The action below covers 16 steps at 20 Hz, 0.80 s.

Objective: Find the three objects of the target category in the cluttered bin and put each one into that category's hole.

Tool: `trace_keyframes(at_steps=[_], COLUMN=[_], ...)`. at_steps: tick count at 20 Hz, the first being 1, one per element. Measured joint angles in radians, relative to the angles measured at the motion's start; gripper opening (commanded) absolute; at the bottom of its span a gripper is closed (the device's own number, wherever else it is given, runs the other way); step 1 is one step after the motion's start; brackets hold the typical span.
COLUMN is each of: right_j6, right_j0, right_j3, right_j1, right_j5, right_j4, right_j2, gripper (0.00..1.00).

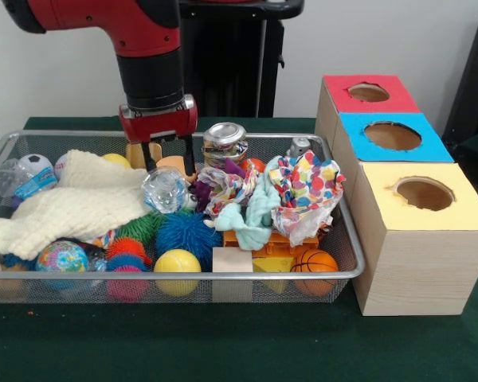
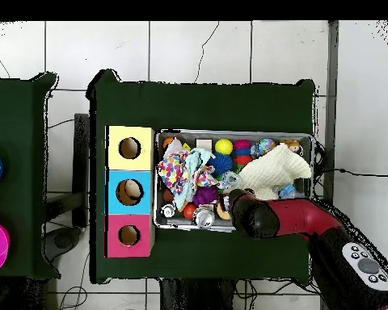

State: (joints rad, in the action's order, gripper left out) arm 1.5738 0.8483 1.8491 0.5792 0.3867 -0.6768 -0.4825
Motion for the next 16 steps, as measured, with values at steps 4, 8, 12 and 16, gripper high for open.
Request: trace_keyframes(at_steps=[4,8,12,16], right_j6=[0.0,0.0,0.0,0.0], right_j0=[-0.001,0.002,0.004,0.004], right_j3=[-0.019,-0.04,-0.053,-0.066], right_j1=[0.0,0.0,0.0,0.0], right_j5=[0.004,0.004,0.005,0.005], right_j4=[0.0,0.0,0.0,0.0], right_j2=[-0.01,-0.028,-0.044,-0.053], gripper=[1.0,1.0,1.0,1.0])
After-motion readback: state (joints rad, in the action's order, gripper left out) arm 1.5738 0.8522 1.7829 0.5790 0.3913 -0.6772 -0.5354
